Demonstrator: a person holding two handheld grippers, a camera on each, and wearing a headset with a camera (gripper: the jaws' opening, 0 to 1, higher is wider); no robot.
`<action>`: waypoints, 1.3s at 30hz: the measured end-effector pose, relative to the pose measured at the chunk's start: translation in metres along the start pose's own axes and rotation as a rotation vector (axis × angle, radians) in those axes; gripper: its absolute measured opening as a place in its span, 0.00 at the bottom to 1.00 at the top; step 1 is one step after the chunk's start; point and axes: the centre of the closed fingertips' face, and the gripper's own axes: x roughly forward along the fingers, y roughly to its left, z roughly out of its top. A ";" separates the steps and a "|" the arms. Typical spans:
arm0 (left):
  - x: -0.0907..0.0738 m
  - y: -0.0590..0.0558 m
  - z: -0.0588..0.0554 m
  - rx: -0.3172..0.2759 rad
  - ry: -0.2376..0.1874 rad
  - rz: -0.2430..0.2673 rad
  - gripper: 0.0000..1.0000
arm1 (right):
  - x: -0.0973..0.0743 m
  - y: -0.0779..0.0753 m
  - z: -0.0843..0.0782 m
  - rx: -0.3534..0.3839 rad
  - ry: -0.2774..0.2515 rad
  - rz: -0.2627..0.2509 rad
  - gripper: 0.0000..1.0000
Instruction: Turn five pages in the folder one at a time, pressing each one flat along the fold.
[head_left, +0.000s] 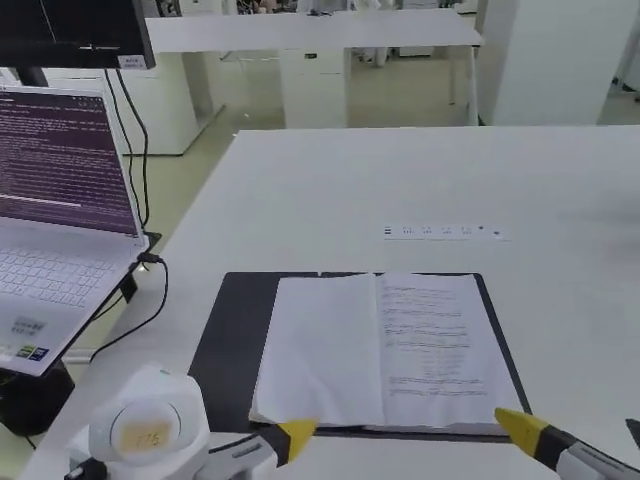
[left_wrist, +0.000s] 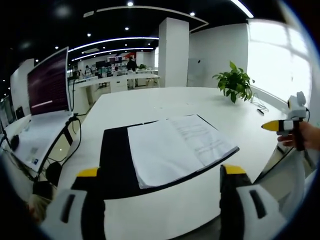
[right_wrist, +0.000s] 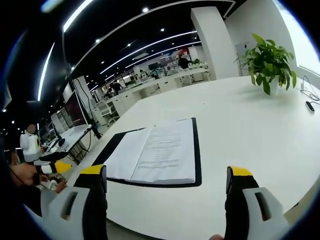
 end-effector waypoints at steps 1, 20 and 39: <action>0.003 -0.002 0.001 0.002 0.001 -0.004 0.97 | 0.000 0.000 -0.001 0.001 0.001 0.000 0.99; 0.082 -0.070 0.008 0.127 0.043 -0.173 0.90 | -0.007 -0.014 0.002 0.028 -0.034 -0.053 0.98; 0.154 -0.145 0.004 0.197 0.062 -0.315 0.72 | -0.019 -0.023 0.001 0.072 -0.057 -0.090 0.97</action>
